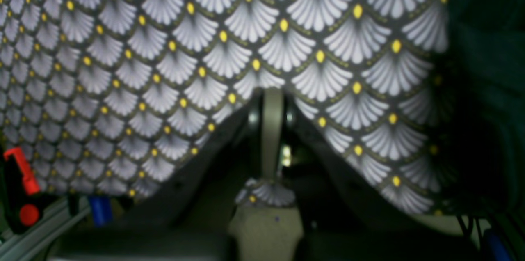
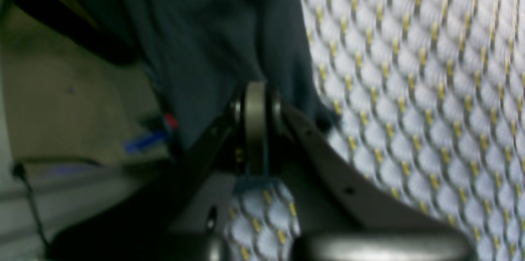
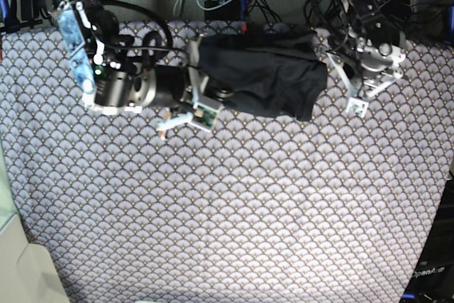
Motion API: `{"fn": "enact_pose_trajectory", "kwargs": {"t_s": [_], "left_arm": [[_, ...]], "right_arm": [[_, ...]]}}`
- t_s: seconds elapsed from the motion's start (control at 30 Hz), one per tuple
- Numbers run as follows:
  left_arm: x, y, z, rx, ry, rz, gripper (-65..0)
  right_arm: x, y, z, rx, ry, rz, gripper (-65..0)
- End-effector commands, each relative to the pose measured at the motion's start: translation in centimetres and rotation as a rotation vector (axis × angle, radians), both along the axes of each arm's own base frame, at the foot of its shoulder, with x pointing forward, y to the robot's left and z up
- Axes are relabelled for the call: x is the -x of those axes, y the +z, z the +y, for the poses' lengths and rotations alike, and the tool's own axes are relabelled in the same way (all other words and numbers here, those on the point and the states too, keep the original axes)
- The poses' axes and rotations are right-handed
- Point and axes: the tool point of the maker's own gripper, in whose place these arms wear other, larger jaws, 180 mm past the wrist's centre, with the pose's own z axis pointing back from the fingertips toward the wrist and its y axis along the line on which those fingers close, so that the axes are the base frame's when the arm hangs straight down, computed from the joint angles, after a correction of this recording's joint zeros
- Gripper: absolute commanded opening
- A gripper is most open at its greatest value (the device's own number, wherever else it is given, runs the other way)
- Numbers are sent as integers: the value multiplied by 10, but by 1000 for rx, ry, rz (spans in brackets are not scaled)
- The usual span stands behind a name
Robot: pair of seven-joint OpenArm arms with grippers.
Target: Fold the T-shirt properly
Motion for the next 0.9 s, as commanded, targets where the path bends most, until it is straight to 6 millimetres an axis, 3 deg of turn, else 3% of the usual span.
{"fn": "enact_pose_trajectory", "kwargs": {"t_s": [0.0,0.13,0.27,0.5,0.6,0.87], "left_arm": [[-7,7,1,-8,-3,-32,-650],[-7,7,2,-8,-1,-32,-650],[-6,7,2,-10,0,-27,-650],[3,1,14,-83,4,30,-650],[5,-4,13,-76,2,45,-650],[7,-8,12,-69,2,56,-650]], "right_arm": [[-4,12,4,-29,8,-35,-650],[-1,18,20,-70,24,-33,-650],[14,31,52,-114,121,-54,-650],[58,47,107,-174,352,-76,-650],[65,57,120,-202,406,-103,-650],[51,74,127,-210,414,-166,-650]]}}
